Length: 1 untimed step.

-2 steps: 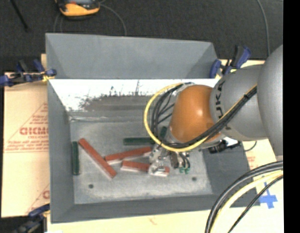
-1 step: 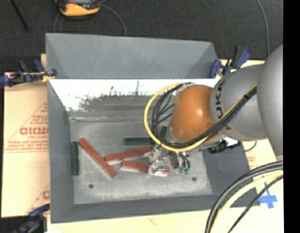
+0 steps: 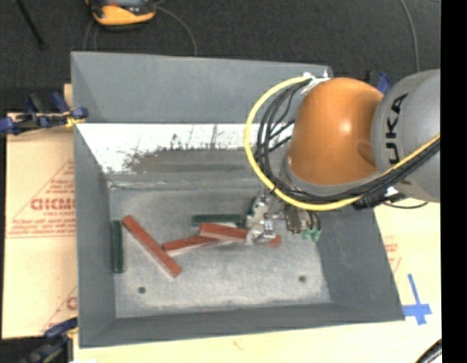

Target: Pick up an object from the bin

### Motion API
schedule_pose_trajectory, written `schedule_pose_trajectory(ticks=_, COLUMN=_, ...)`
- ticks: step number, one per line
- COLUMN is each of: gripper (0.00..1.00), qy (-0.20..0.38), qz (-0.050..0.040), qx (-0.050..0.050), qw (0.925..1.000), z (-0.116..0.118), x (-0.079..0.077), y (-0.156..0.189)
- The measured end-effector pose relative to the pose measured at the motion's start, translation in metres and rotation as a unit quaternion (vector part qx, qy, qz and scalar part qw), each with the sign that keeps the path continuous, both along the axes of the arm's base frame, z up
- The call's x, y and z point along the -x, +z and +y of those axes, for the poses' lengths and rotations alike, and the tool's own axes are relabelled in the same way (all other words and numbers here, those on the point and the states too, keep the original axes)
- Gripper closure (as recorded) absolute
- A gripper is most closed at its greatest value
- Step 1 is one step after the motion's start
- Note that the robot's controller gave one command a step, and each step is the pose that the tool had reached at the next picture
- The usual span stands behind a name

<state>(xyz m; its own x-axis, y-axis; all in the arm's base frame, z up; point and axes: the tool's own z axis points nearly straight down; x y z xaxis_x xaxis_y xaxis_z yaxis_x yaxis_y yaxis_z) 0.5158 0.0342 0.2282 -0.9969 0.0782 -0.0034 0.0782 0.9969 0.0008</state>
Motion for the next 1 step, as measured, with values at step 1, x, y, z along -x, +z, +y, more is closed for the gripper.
schedule_pose_trajectory(ticks=1, gripper=1.0, qy=0.0, qz=0.0002, qx=0.0, qw=1.0, z=0.0, x=0.0001, y=-0.0002)
